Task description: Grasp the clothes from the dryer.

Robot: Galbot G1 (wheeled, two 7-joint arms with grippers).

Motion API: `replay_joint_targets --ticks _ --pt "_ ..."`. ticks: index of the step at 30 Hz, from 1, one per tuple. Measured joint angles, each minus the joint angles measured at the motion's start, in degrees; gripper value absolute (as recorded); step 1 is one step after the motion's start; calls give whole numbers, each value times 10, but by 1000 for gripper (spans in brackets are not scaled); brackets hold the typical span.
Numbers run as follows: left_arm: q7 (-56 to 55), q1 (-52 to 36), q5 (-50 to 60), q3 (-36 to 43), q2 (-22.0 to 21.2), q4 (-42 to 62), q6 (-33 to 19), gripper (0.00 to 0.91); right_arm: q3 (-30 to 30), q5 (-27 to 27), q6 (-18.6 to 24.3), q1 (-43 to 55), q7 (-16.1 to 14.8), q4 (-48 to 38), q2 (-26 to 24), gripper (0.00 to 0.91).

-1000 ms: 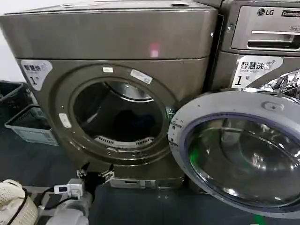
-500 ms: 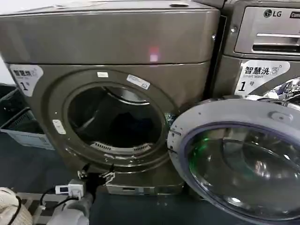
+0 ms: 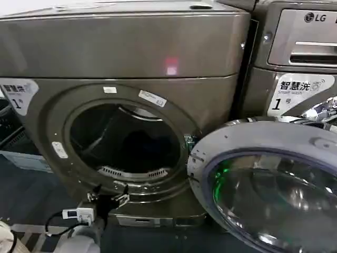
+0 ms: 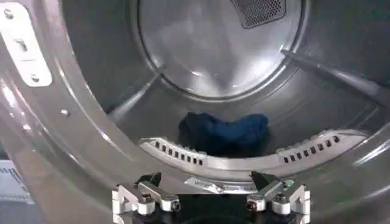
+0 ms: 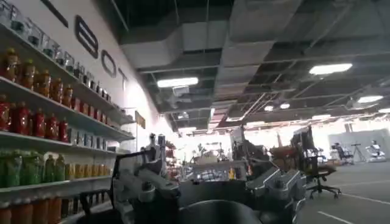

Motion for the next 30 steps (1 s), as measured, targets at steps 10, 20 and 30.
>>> replay_joint_targets --ticks 10,20,30 --pt "1 1 -3 -1 0 -1 0 907 1 0 2 0 0 -6 0 907" --pt "1 2 -3 -1 1 -2 0 907 1 -1 2 1 0 -6 -2 907" --pt "3 -1 -4 0 5 -4 0 907 -1 -1 1 3 0 -3 -2 907"
